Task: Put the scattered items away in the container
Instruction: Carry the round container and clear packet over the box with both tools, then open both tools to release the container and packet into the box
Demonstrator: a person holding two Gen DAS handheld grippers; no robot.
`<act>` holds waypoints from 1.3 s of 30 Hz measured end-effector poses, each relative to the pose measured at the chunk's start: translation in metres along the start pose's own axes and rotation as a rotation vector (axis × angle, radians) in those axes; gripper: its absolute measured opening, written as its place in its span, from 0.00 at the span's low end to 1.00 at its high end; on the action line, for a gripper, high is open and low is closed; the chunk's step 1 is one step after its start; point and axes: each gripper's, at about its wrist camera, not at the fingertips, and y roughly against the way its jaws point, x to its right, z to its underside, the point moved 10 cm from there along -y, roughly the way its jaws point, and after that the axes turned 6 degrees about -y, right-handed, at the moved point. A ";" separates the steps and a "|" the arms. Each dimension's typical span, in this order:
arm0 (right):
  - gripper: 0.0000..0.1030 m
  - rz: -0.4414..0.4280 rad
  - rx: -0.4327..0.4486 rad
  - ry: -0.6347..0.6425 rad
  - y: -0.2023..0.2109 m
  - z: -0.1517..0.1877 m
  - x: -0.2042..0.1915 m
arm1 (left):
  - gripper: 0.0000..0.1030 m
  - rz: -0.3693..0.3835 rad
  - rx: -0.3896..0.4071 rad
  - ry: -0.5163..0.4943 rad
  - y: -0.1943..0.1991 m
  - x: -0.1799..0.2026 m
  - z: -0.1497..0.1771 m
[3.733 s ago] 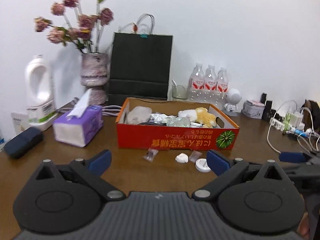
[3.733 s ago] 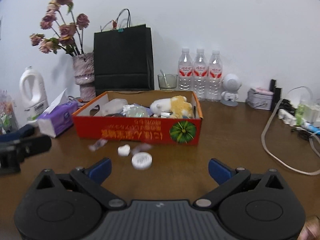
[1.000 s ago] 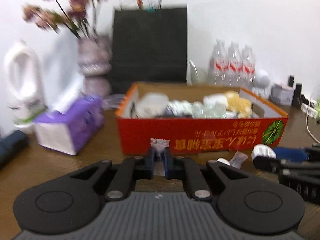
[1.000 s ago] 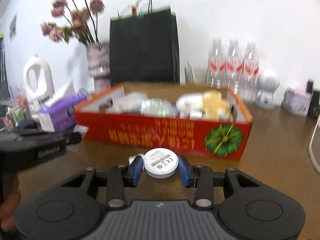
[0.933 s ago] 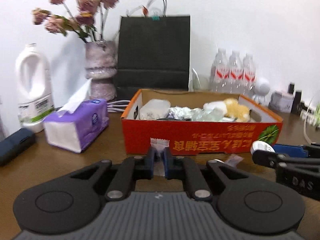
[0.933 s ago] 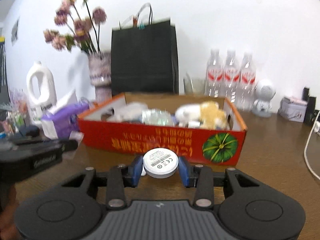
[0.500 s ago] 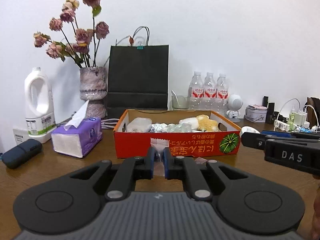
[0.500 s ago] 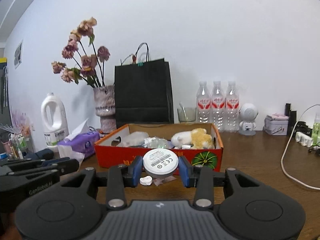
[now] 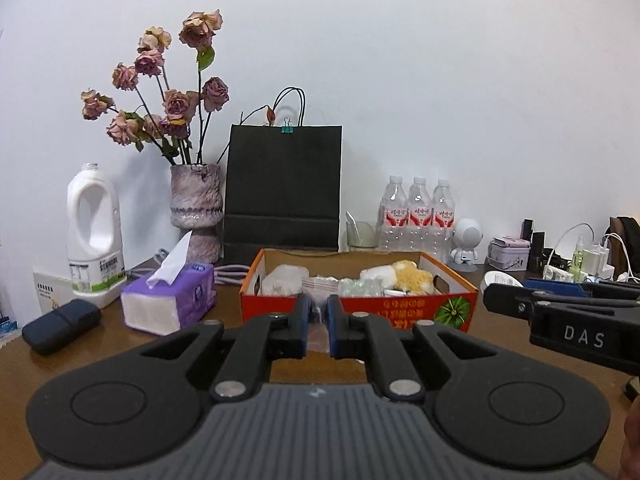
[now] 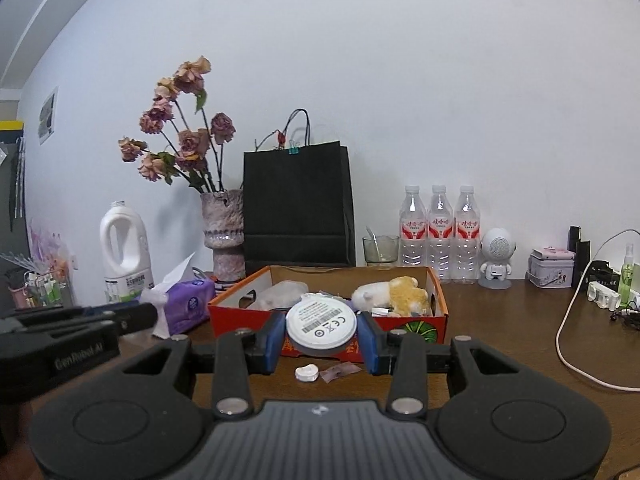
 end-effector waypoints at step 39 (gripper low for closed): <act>0.38 0.075 -0.916 -0.145 -0.345 0.024 0.079 | 0.12 0.160 -0.874 0.051 -0.341 -0.041 0.039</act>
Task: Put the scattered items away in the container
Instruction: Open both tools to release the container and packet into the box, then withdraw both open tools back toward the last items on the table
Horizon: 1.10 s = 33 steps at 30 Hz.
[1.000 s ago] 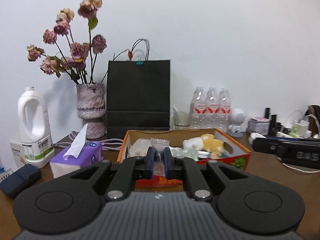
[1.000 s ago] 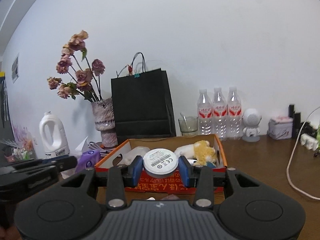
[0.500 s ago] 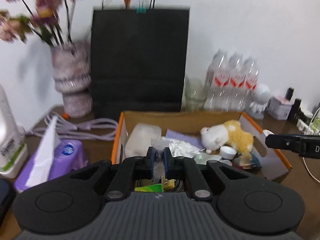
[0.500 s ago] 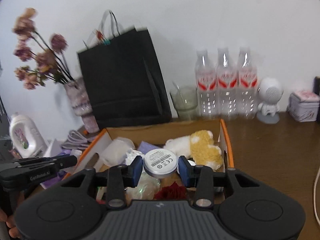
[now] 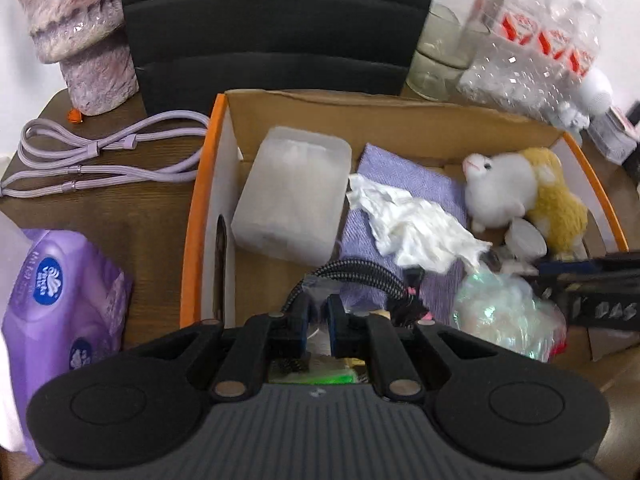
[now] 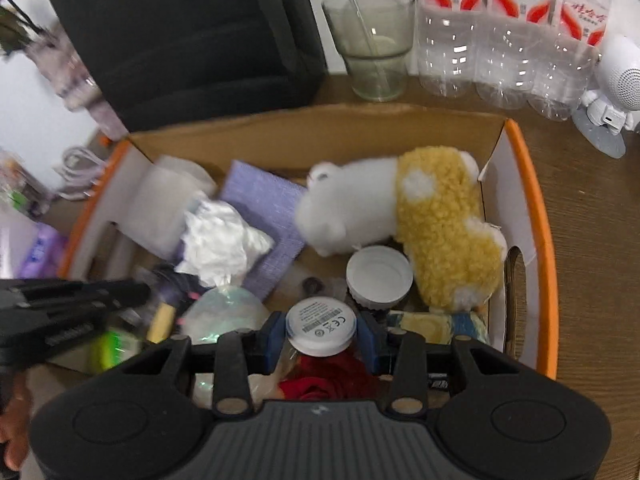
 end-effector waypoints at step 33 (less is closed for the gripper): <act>0.92 -0.019 0.584 0.070 0.139 0.038 -0.015 | 1.00 -0.164 0.638 -0.035 0.164 0.027 0.020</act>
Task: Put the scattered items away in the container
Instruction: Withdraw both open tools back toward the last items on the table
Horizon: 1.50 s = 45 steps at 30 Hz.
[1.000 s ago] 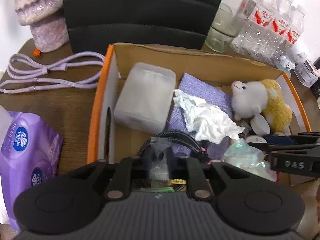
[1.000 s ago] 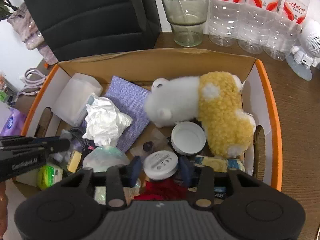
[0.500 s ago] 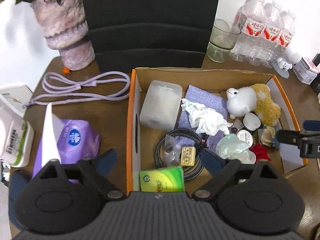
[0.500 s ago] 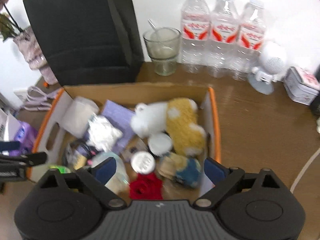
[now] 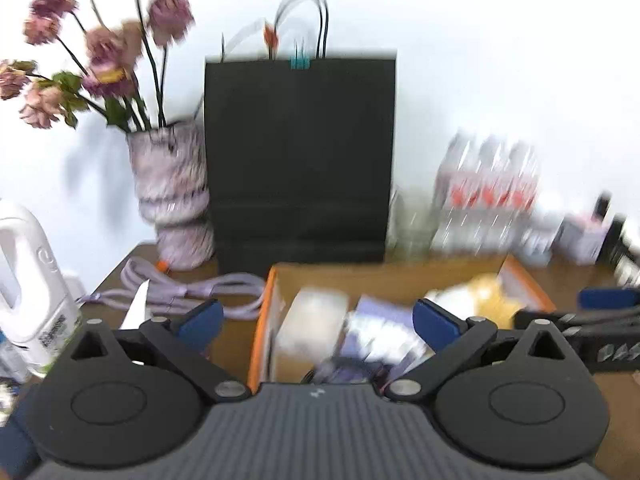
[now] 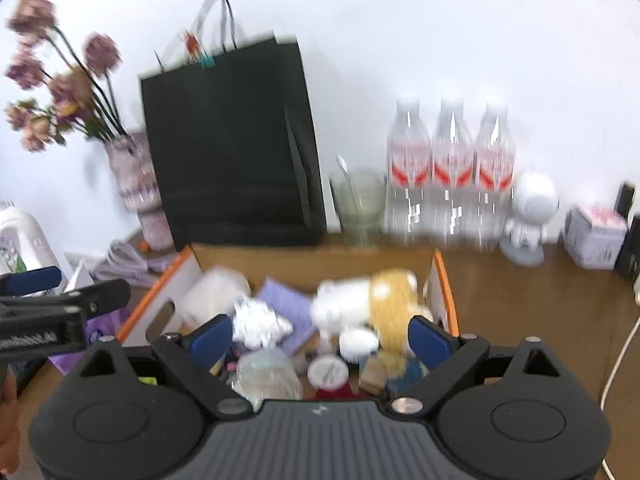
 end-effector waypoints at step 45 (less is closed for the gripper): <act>0.98 -0.005 -0.101 0.018 0.190 0.269 -0.017 | 1.00 0.025 -0.014 0.027 0.223 0.048 0.214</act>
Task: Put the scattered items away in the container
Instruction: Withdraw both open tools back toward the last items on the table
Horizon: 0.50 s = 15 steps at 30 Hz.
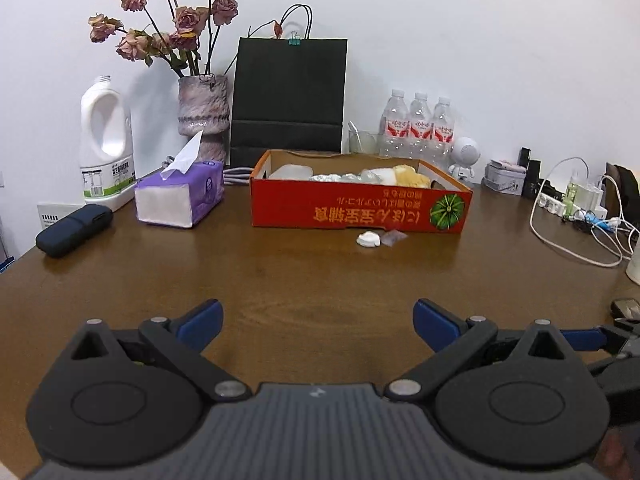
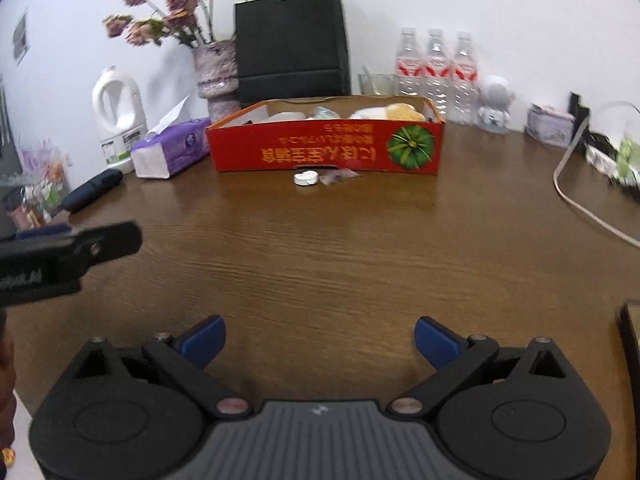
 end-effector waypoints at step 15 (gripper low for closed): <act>0.86 -0.031 -0.042 0.009 -0.049 -0.030 0.006 | 1.00 0.037 -0.079 -0.008 -0.058 -0.005 0.000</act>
